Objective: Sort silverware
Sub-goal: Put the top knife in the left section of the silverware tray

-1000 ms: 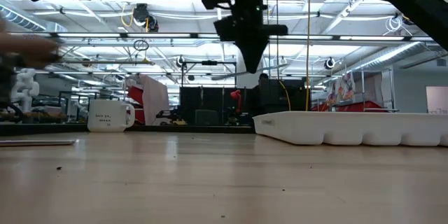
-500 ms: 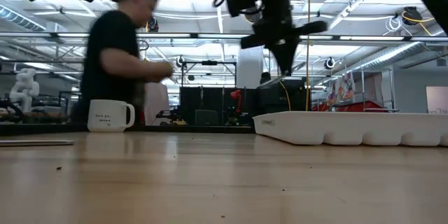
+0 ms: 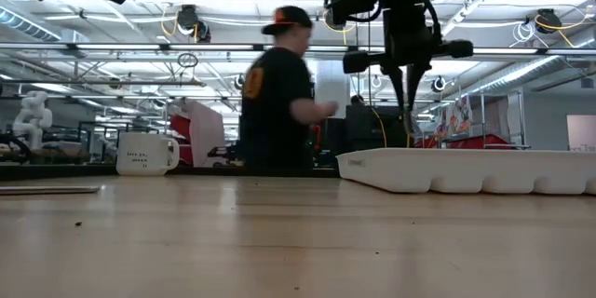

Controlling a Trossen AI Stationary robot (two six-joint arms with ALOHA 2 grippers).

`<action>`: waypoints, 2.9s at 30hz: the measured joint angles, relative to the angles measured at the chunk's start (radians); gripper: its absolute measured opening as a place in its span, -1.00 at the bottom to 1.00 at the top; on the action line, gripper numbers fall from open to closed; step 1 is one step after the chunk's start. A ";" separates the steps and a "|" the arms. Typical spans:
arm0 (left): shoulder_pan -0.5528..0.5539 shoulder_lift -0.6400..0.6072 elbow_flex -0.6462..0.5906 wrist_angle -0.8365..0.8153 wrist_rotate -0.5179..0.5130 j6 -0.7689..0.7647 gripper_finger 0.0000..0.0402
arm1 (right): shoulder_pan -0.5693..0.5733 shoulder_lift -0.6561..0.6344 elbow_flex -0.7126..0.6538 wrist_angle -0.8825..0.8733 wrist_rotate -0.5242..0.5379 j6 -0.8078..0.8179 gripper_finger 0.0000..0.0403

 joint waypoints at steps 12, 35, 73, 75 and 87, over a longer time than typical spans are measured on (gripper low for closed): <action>0.000 0.000 0.000 0.000 -0.006 0.000 -0.95 | 0.028 0.029 0.001 0.093 -0.112 -0.058 -1.00; 0.000 0.000 0.000 -0.001 -0.012 0.003 -0.95 | 0.025 0.169 -0.018 0.209 -0.242 -0.091 -1.00; 0.000 0.083 0.000 0.084 0.370 0.055 -0.95 | 0.016 0.042 0.065 0.259 -0.020 0.599 -0.18; -0.004 0.130 0.000 0.066 0.456 0.055 -0.95 | 0.011 0.020 0.116 0.243 -0.023 0.679 -0.18; -0.228 0.551 0.000 -0.098 0.698 0.141 -0.60 | -0.010 -0.118 0.282 0.201 -0.106 1.064 -0.17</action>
